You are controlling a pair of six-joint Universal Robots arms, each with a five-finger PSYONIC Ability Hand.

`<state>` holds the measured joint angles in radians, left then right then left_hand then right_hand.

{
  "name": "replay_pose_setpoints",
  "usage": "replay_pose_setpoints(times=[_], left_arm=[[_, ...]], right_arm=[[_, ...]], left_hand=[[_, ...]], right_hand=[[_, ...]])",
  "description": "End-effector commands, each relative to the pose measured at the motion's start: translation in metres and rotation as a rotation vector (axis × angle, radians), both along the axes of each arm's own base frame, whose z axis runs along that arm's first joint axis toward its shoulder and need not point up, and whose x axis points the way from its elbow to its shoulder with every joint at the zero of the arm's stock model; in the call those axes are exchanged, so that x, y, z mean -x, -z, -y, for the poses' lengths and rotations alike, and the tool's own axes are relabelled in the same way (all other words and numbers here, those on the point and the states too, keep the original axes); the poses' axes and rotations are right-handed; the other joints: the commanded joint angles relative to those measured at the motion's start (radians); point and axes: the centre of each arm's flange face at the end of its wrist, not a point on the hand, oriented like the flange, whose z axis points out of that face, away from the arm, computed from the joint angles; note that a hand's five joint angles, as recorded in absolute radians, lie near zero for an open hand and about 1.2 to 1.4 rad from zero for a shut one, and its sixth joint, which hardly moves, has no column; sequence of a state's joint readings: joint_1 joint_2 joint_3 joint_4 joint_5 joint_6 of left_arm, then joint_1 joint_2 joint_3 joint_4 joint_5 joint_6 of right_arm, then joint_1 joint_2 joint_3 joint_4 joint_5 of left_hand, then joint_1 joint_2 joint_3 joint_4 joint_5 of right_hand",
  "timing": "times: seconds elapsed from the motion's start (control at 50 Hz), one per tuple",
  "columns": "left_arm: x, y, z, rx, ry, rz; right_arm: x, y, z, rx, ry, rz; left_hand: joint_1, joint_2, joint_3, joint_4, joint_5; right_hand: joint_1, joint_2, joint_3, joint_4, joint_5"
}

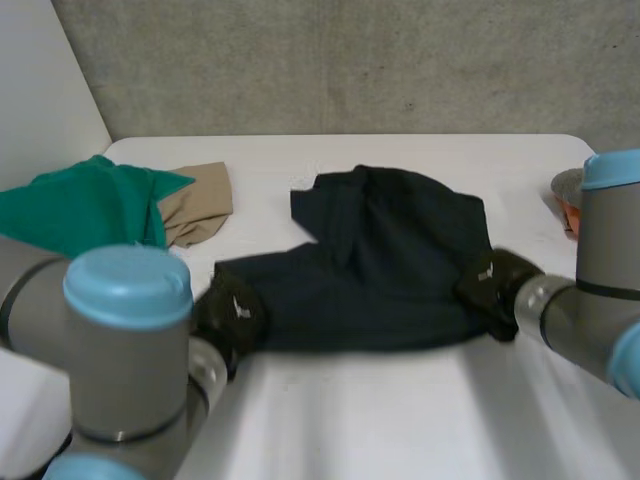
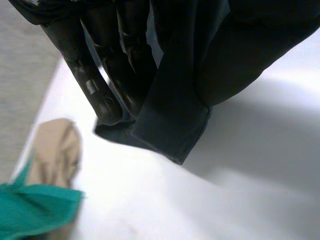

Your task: Fold the laundry.

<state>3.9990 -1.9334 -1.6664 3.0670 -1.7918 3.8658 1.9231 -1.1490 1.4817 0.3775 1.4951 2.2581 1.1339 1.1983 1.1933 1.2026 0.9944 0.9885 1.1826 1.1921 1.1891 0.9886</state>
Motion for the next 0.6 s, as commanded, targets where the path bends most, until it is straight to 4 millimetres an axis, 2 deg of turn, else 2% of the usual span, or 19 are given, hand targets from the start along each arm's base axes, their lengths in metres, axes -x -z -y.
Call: replay_pose_setpoints(times=[0.02,0.04,0.08,0.1,0.14,0.16,0.18,0.24,0.26,0.32,0.36,0.38,0.44,0.46,0.5,0.54,0.58,0.6], left_arm=[[-0.002,0.006,-0.035,-0.111,0.028,0.026],[-0.003,0.004,-0.035,-0.116,0.024,0.023],[-0.003,0.0,-0.035,-0.117,0.022,0.019],[-0.001,-0.01,-0.034,-0.097,0.027,0.004],[0.002,-0.021,-0.031,-0.069,0.035,-0.028],[0.005,-0.028,-0.028,-0.051,0.037,-0.049],[0.009,-0.042,-0.022,-0.013,0.039,-0.091],[0.02,-0.061,-0.01,0.042,0.057,-0.162],[0.027,-0.072,0.0,0.074,0.079,-0.209],[0.04,-0.084,0.018,0.122,0.134,-0.28],[0.053,-0.08,0.042,0.153,0.203,-0.32],[0.062,-0.077,0.064,0.191,0.266,-0.351],[0.07,-0.073,0.085,0.24,0.347,-0.377],[0.078,-0.066,0.095,0.26,0.418,-0.395],[0.088,-0.055,0.104,0.269,0.487,-0.409],[0.102,-0.03,0.12,0.249,0.593,-0.437],[0.107,-0.019,0.128,0.242,0.633,-0.441],[0.113,-0.006,0.131,0.223,0.678,-0.448]], right_arm=[[0.013,0.012,-0.034,-0.106,-0.067,-0.108],[0.013,0.014,-0.035,-0.106,-0.067,-0.108],[0.013,0.017,-0.035,-0.089,-0.064,-0.101],[0.013,0.018,-0.035,-0.084,-0.063,-0.099],[0.014,0.018,-0.034,-0.064,-0.061,-0.091],[0.015,0.016,-0.032,-0.038,-0.055,-0.082],[0.016,0.016,-0.031,-0.029,-0.048,-0.076],[0.02,0.014,-0.027,0.006,-0.032,-0.06],[0.02,0.014,-0.027,0.015,-0.032,-0.058],[0.02,0.014,-0.026,0.046,-0.031,-0.046],[0.02,0.015,-0.027,0.049,-0.031,-0.043],[0.02,0.016,-0.027,0.049,-0.031,-0.043],[0.02,0.018,-0.028,0.053,-0.03,-0.041],[0.02,0.019,-0.028,0.051,-0.03,-0.041],[0.02,0.02,-0.029,0.051,-0.032,-0.041],[0.02,0.023,-0.029,0.059,-0.03,-0.04],[0.02,0.024,-0.03,0.062,-0.03,-0.039],[0.021,0.025,-0.03,0.061,-0.029,-0.038]], left_hand=[[0.262,0.198,0.203,0.194,0.227],[0.178,0.114,0.119,0.11,0.143],[-0.17,-0.234,-0.229,-0.239,-0.205],[-0.538,-0.602,-0.597,-0.607,-0.573],[-0.904,-0.968,-0.963,-0.973,-0.939],[-0.959,-1.024,-1.019,-1.028,-0.994],[-0.944,-1.009,-1.004,-1.013,-0.979],[-0.947,-1.011,-1.006,-1.015,-0.982],[-0.947,-1.011,-1.006,-1.016,-0.982],[-0.932,-0.997,-0.992,-1.001,-0.967],[-0.906,-0.97,-0.965,-0.975,-0.941],[-0.856,-0.921,-0.916,-0.925,-0.891],[-0.786,-0.85,-0.845,-0.854,-0.821],[-0.759,-0.824,-0.819,-0.828,-0.794],[-0.736,-0.8,-0.795,-0.804,-0.771],[-0.715,-0.779,-0.774,-0.784,-0.75],[-0.715,-0.779,-0.774,-0.784,-0.75],[-0.715,-0.779,-0.774,-0.784,-0.75]], right_hand=[[0.408,0.214,0.204,0.207,0.233],[0.408,0.214,0.204,0.207,0.233],[0.408,0.214,0.204,0.207,0.233],[0.408,0.214,0.204,0.207,0.233],[0.408,0.214,0.204,0.207,0.233],[0.408,0.214,0.204,0.207,0.233],[0.408,0.214,0.204,0.207,0.233],[0.408,0.214,0.204,0.207,0.233],[0.408,0.214,0.204,0.207,0.233],[0.408,0.214,0.204,0.207,0.233],[0.408,0.214,0.204,0.207,0.233],[0.408,0.214,0.204,0.207,0.233],[0.408,0.214,0.204,0.207,0.233],[0.408,0.214,0.204,0.207,0.233],[0.408,0.214,0.204,0.207,0.233],[0.408,0.214,0.204,0.207,0.233],[0.408,0.214,0.204,0.207,0.233],[0.408,0.214,0.204,0.207,0.233]])
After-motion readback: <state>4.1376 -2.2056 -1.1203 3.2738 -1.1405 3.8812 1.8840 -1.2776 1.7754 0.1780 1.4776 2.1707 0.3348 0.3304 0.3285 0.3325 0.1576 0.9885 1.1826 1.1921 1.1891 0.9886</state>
